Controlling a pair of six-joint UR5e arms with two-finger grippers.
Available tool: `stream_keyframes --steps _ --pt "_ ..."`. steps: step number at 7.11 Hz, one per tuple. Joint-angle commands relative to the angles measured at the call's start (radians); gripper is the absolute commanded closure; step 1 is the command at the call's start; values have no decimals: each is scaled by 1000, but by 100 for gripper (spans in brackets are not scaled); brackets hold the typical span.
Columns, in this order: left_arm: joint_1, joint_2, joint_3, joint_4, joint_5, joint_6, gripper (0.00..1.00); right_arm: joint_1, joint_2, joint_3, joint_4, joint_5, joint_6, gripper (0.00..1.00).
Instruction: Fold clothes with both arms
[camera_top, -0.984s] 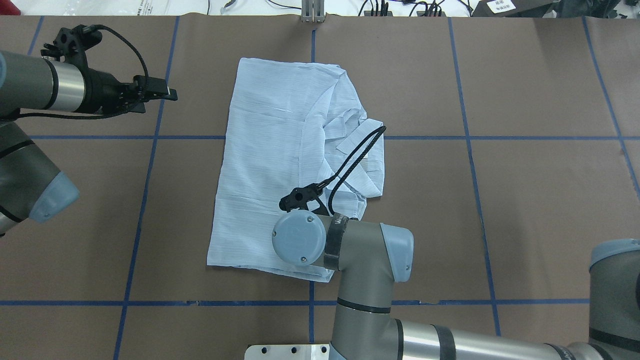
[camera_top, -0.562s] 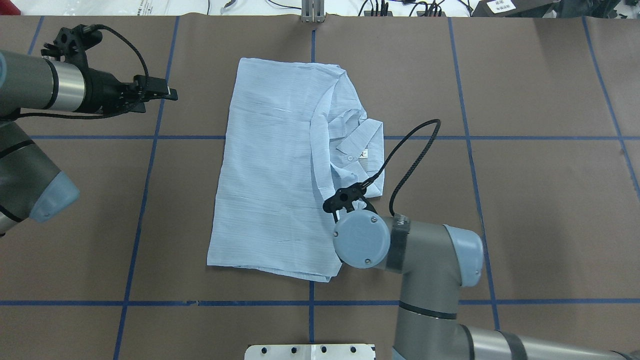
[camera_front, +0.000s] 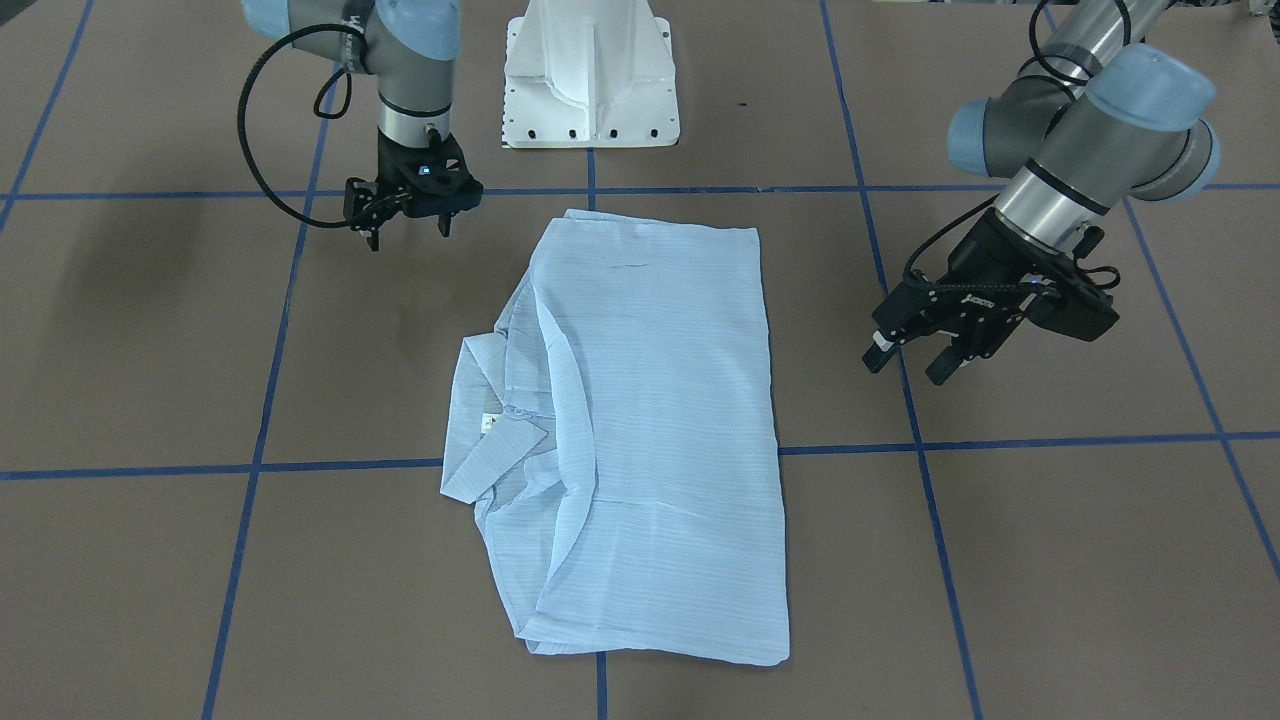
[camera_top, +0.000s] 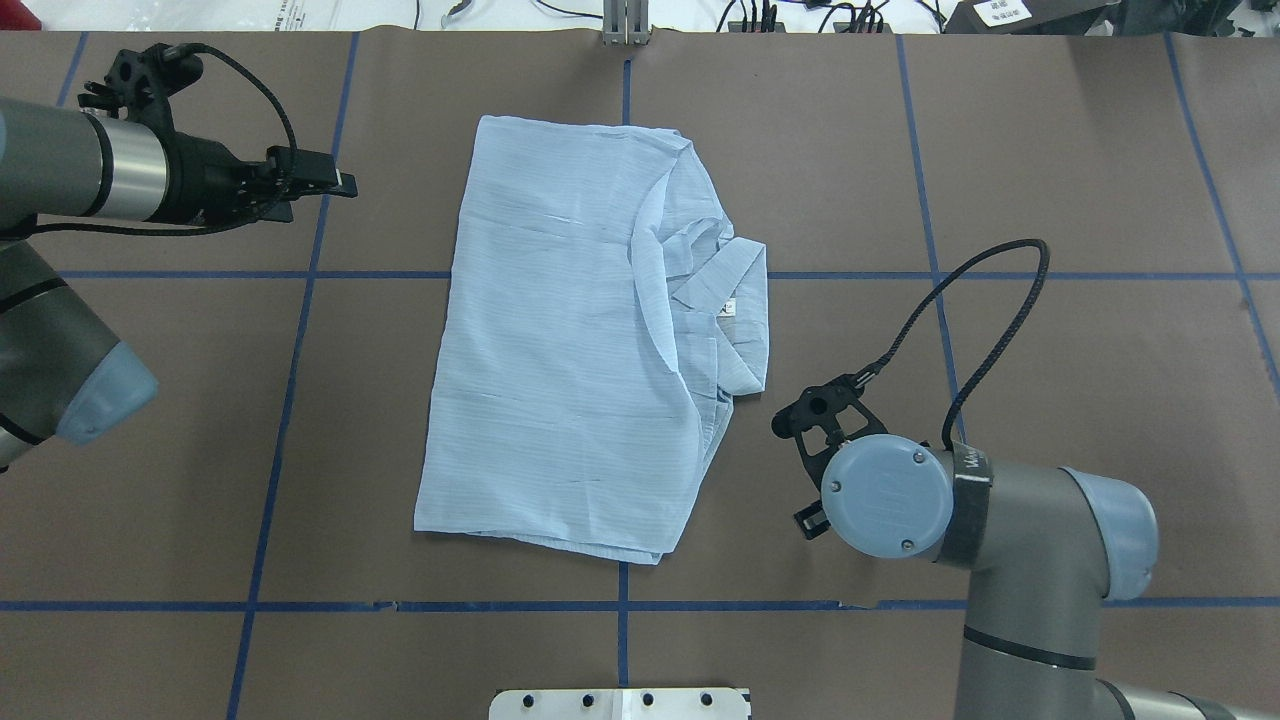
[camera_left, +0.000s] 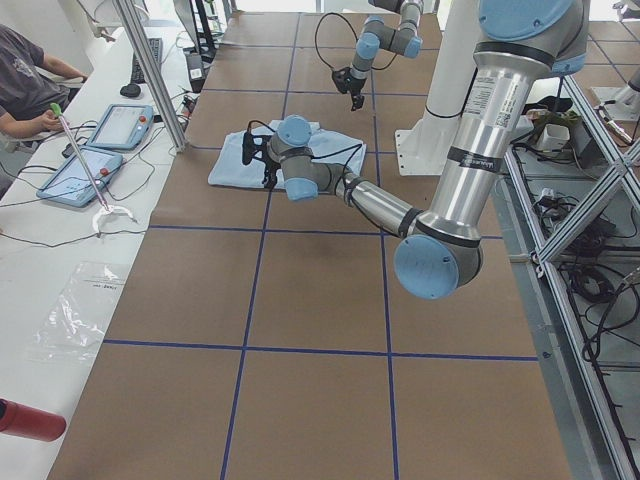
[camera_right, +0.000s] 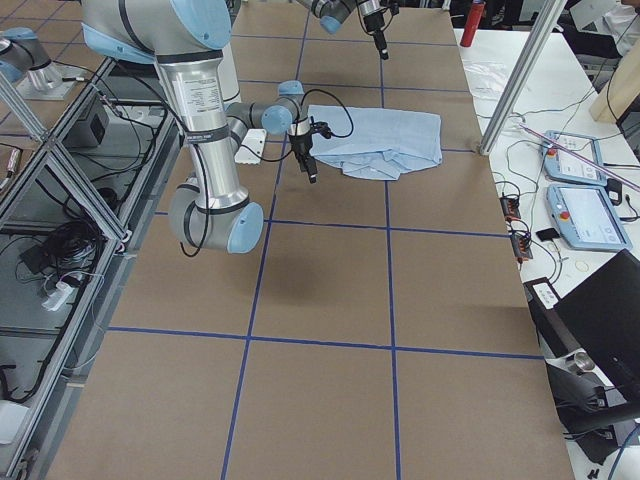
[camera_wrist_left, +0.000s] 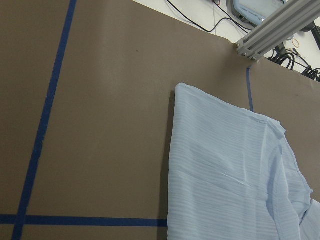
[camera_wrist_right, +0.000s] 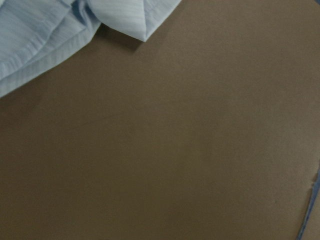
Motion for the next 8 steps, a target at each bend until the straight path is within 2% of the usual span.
stream_keyframes --steps 1,3,4,5,6,8 --pt "0 0 -2 0 0 0 0 7 -95 44 8 -4 0 0" --pt "0 0 -2 0 0 0 0 11 -87 73 8 1 13 0" --pt "0 0 -4 0 0 -2 0 7 -4 46 8 3 197 0" --pt "0 0 -4 0 0 -2 0 -40 94 -17 11 6 544 0" --pt "0 0 -2 0 0 0 0 -76 147 -49 69 0 758 0" --pt "0 2 -2 0 0 2 0 -125 147 -106 337 -26 1246 0"
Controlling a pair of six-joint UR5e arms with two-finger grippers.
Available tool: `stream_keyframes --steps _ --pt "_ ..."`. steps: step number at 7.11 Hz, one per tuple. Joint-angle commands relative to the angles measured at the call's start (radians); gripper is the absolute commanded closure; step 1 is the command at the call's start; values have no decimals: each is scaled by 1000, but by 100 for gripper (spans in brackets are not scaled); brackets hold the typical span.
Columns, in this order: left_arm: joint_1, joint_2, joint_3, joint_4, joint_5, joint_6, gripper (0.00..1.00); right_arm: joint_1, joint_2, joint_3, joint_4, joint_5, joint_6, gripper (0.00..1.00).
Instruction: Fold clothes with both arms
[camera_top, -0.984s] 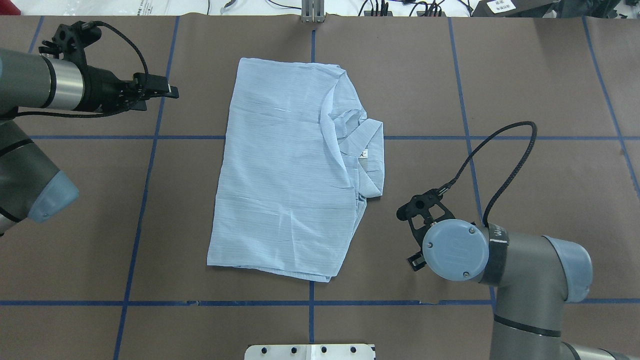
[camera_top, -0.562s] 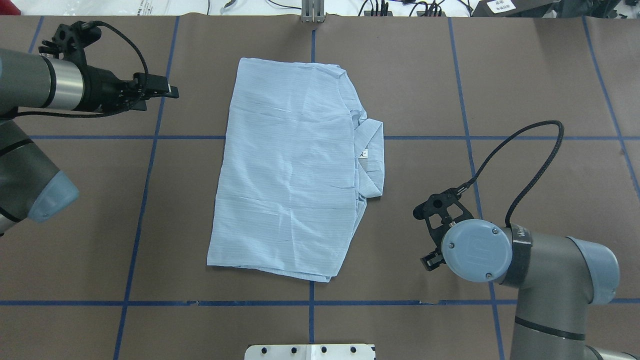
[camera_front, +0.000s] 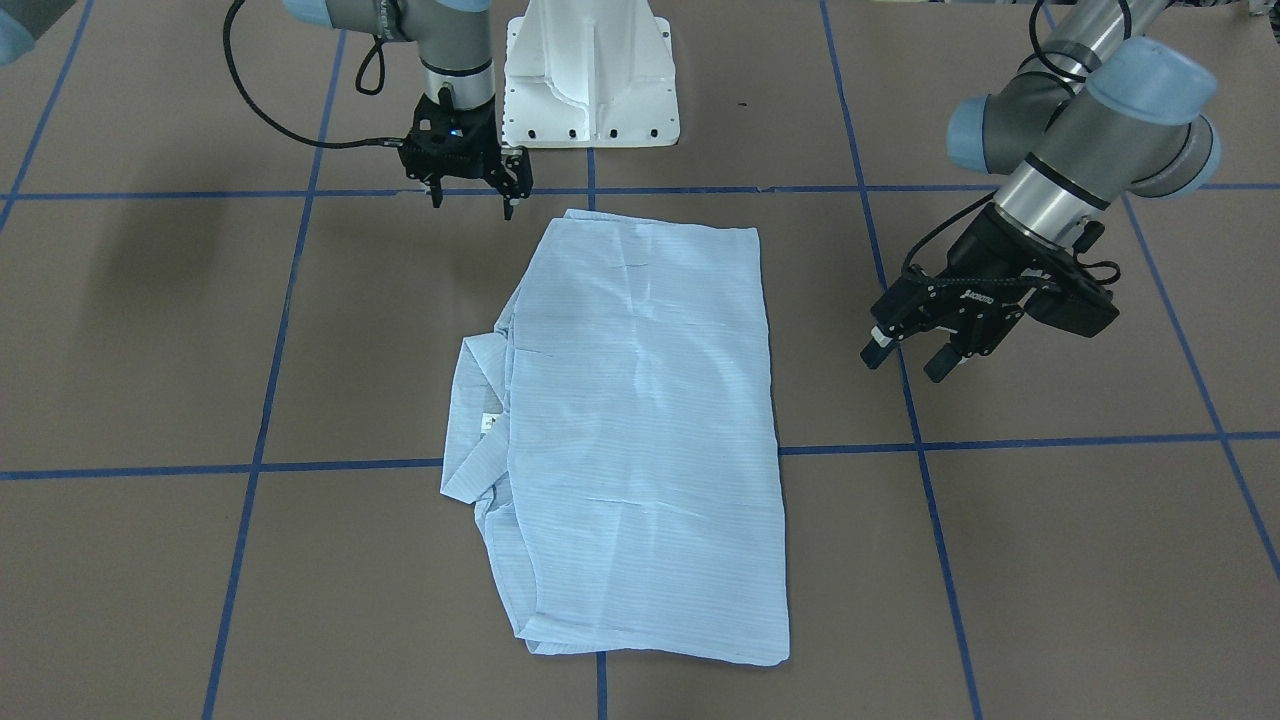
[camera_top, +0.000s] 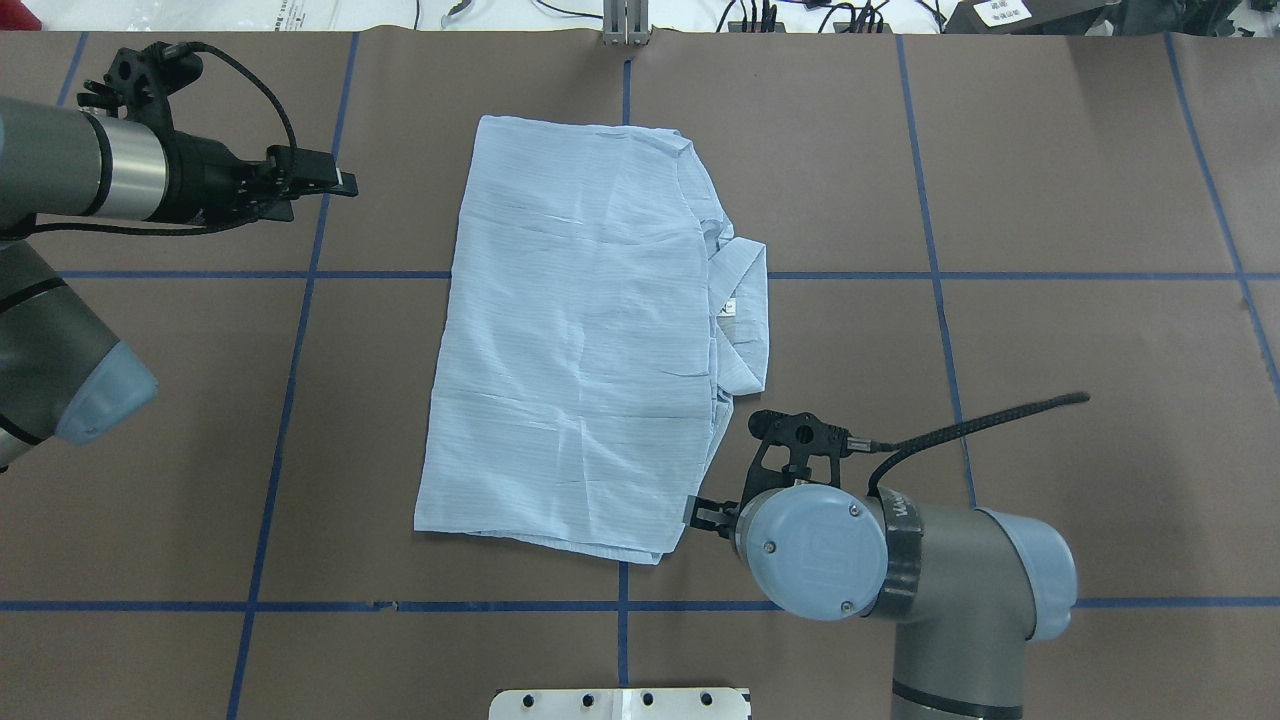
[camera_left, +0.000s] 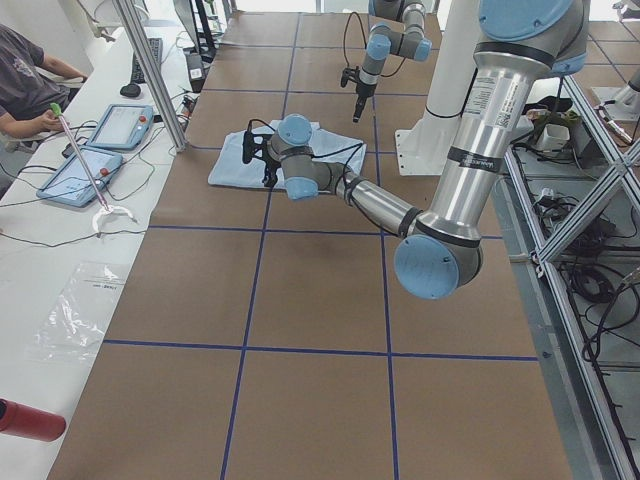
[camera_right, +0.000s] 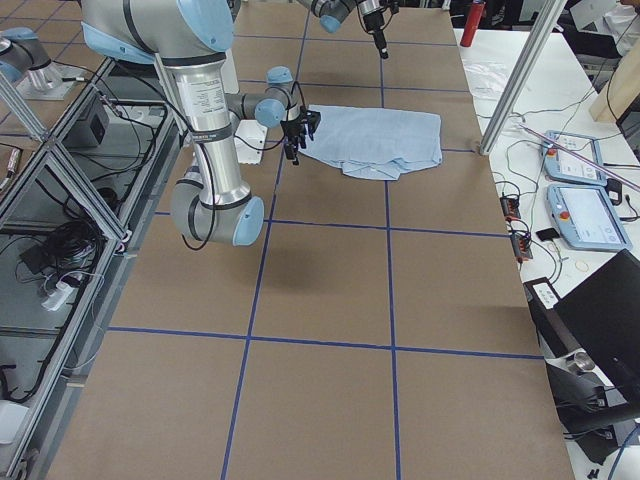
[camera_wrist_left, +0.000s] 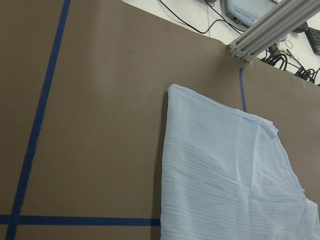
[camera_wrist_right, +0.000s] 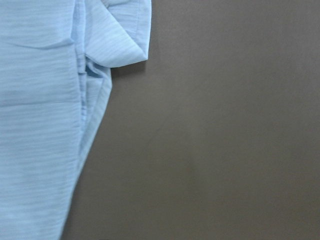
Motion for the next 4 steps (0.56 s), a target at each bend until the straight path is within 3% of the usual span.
stream_keyframes --steps 1,4 --pt "2 12 -1 -2 2 2 0 -28 30 -84 217 -80 565 0" --pt "9 14 -3 -2 58 2 0 -28 61 -121 254 -87 804 2"
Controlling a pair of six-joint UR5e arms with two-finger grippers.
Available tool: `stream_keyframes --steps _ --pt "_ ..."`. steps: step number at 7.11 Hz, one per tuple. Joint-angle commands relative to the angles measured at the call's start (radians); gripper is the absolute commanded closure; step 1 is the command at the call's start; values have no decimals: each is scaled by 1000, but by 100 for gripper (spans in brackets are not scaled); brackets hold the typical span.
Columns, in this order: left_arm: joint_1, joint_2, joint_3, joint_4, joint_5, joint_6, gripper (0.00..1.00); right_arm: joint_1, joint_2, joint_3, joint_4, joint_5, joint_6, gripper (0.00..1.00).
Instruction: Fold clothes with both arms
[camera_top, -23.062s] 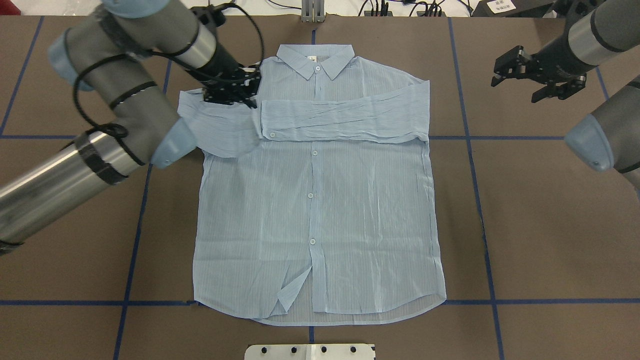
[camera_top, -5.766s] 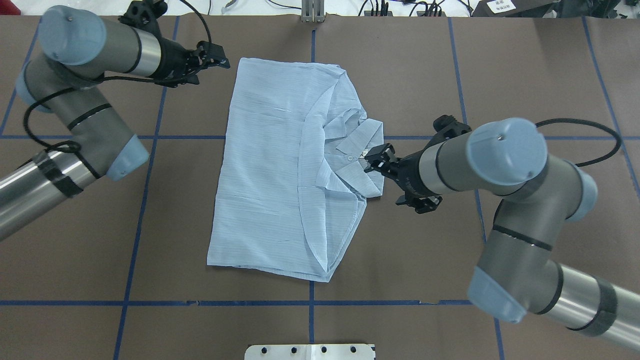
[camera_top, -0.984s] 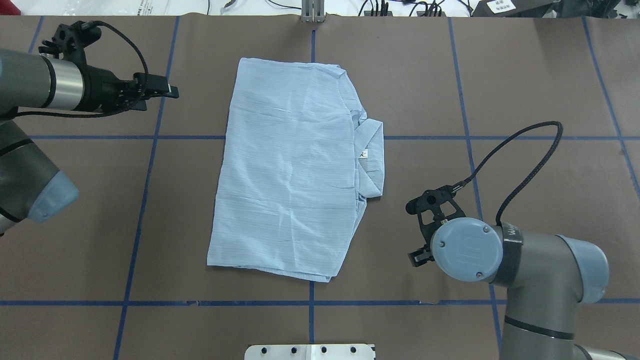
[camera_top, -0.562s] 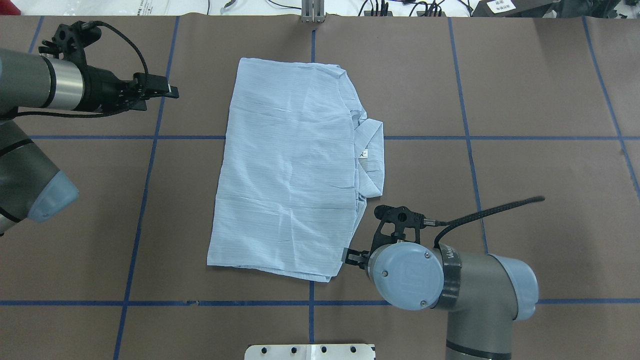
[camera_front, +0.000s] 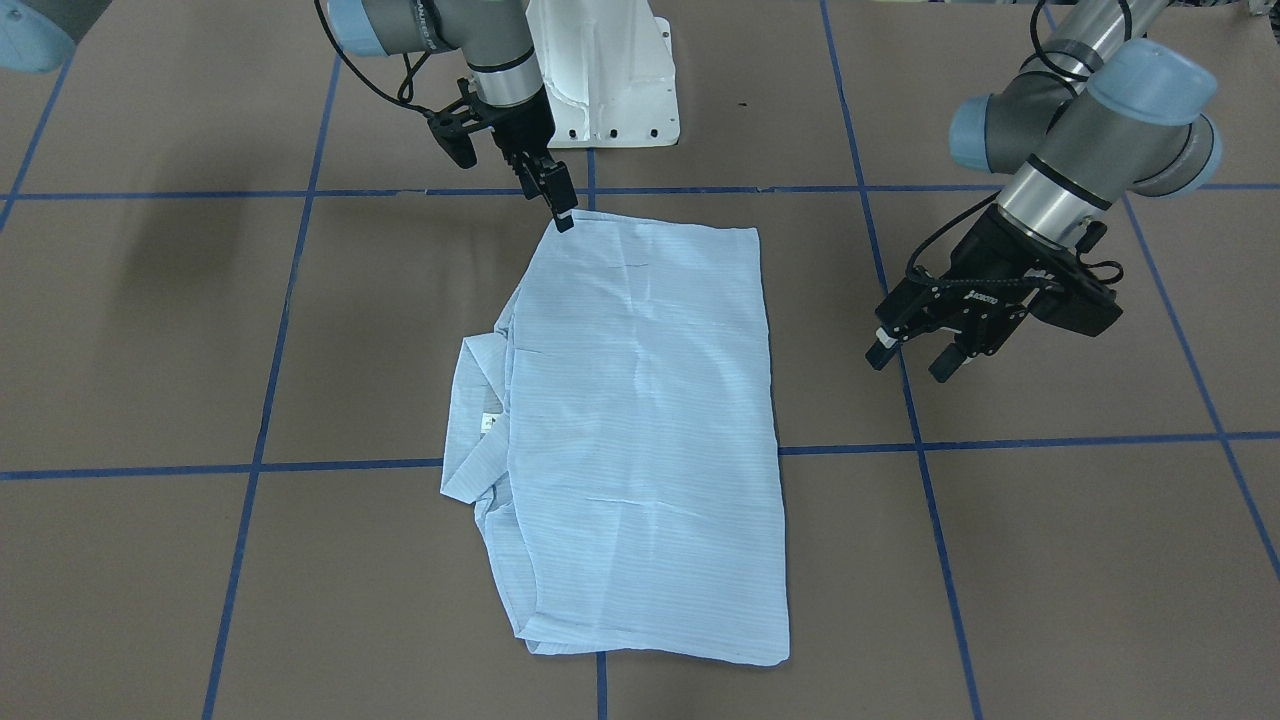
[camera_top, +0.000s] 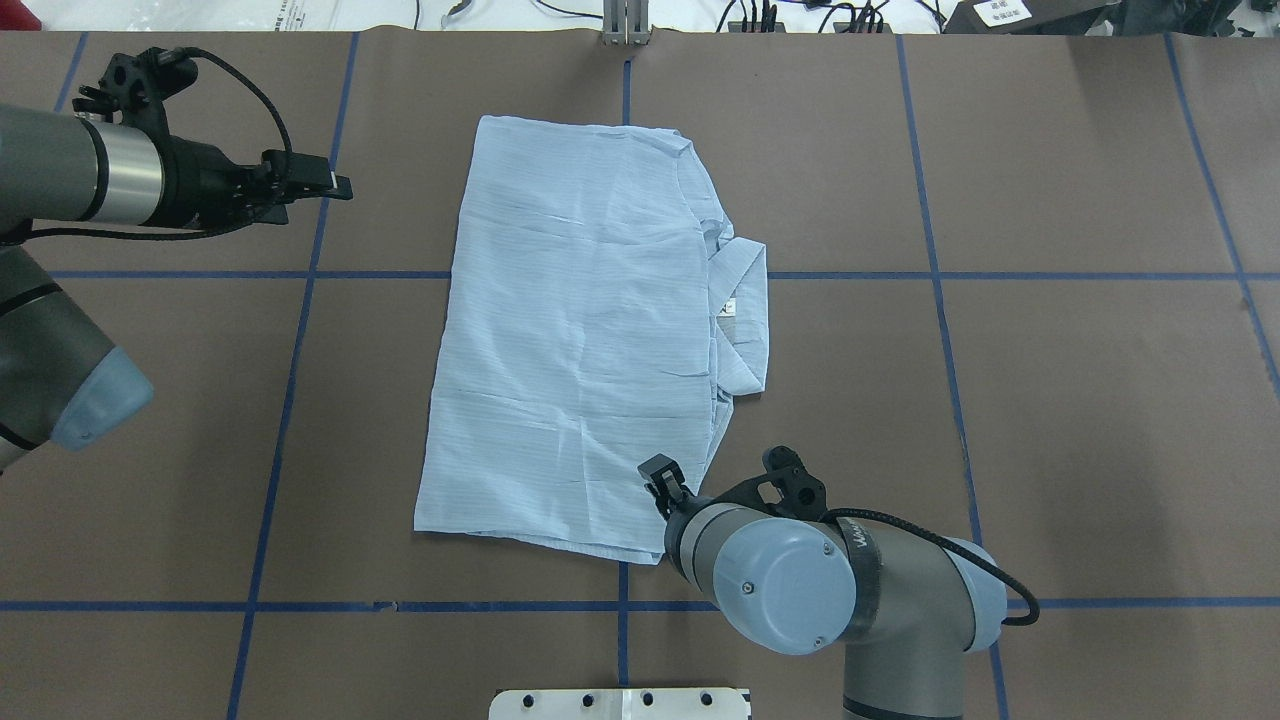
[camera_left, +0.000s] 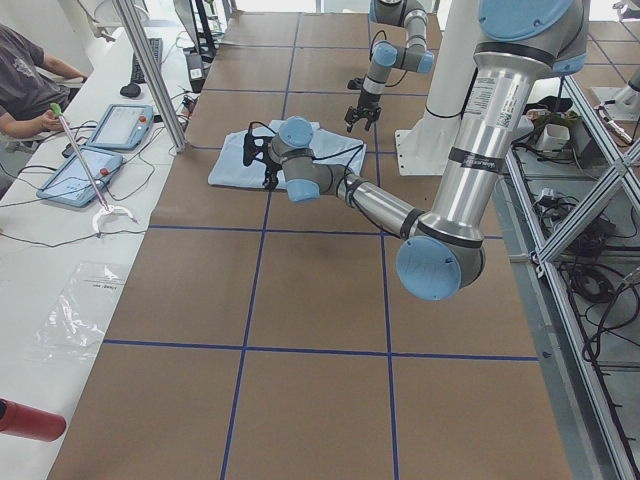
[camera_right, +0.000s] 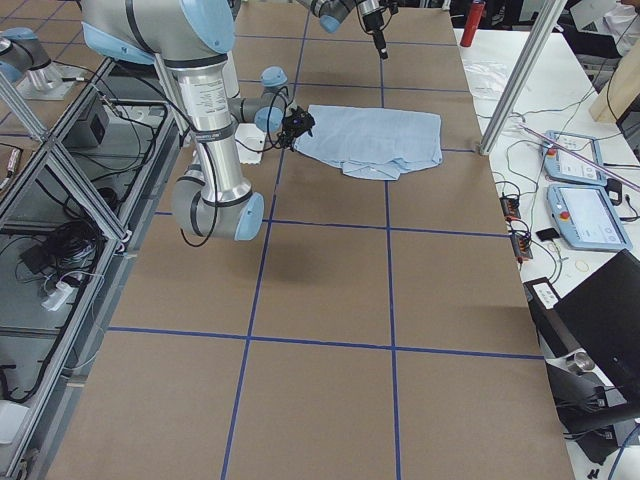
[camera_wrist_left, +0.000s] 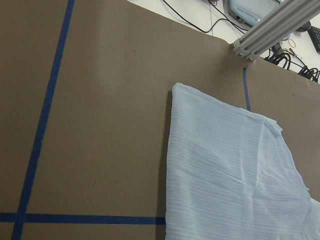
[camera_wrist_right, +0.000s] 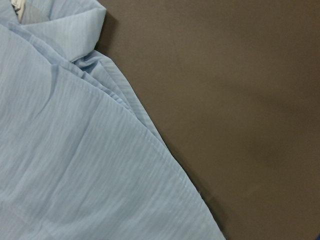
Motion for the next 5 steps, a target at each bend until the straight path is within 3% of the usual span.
stream_keyframes --steps 1,5 --pt "7 1 0 0 36 0 0 1 24 -38 9 -4 74 4" --pt "8 1 0 0 38 0 0 2 35 -87 3 1 68 7"
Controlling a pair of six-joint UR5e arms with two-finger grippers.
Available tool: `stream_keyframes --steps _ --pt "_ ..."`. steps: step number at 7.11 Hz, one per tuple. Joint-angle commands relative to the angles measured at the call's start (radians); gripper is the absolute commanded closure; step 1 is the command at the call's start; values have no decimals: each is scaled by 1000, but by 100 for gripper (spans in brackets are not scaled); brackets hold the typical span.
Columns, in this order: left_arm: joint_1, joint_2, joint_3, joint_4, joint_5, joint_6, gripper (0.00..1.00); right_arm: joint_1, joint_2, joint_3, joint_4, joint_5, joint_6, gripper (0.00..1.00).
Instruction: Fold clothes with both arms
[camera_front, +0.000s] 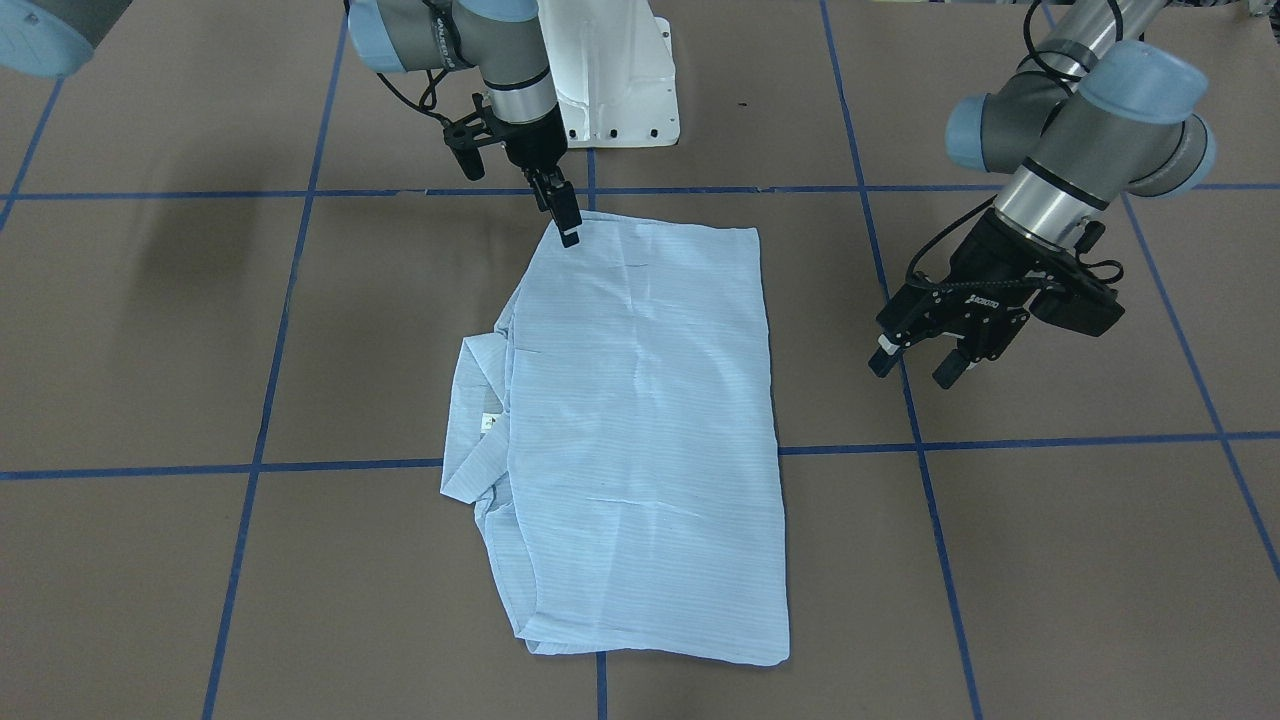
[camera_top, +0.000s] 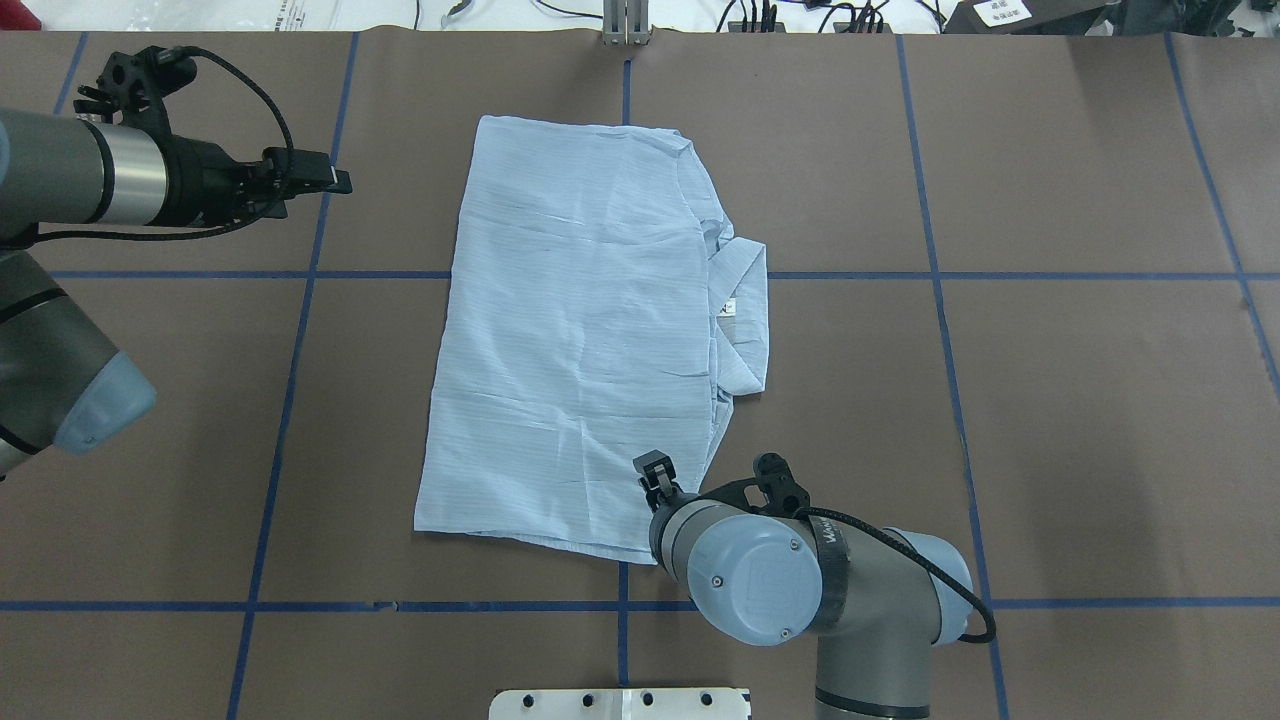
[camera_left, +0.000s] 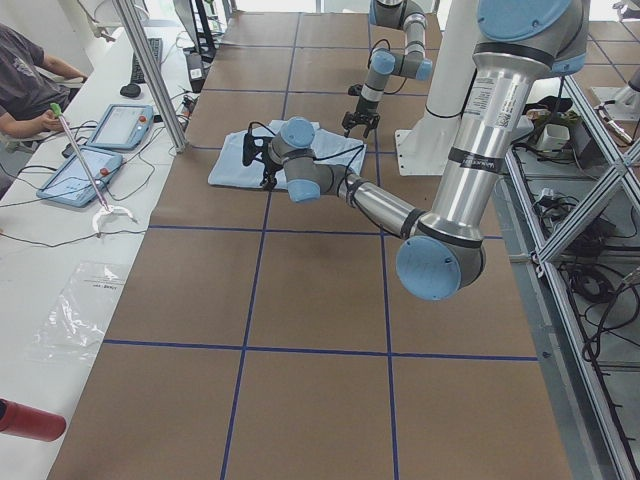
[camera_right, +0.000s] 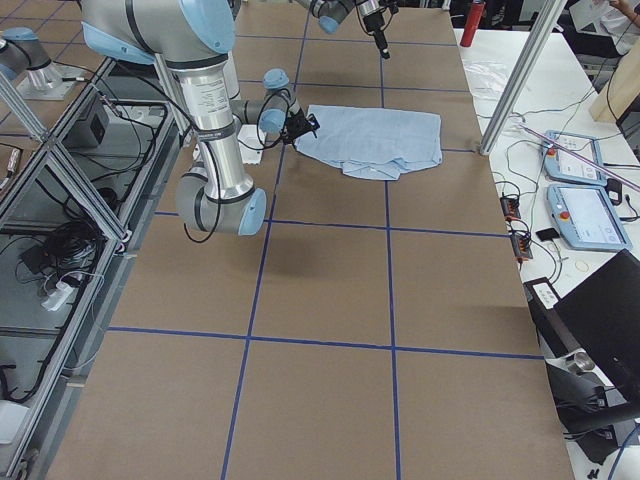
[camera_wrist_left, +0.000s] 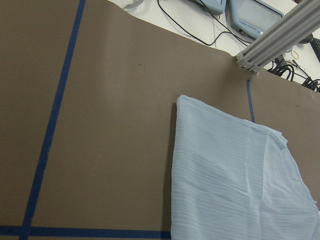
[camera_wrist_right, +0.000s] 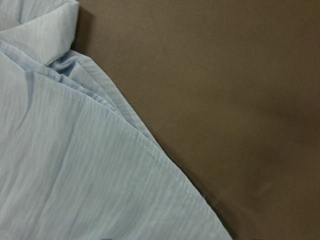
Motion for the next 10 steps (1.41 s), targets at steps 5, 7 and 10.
stream_keyframes --steps 5,7,10 --pt "1 6 0 -2 0 0 0 2 34 -63 1 1 -11 16" --pt "-1 6 -1 -2 0 0 0 2 35 -63 1 7 -11 80" --pt "-1 8 0 -2 0 0 0 14 35 -63 3 12 -29 100"
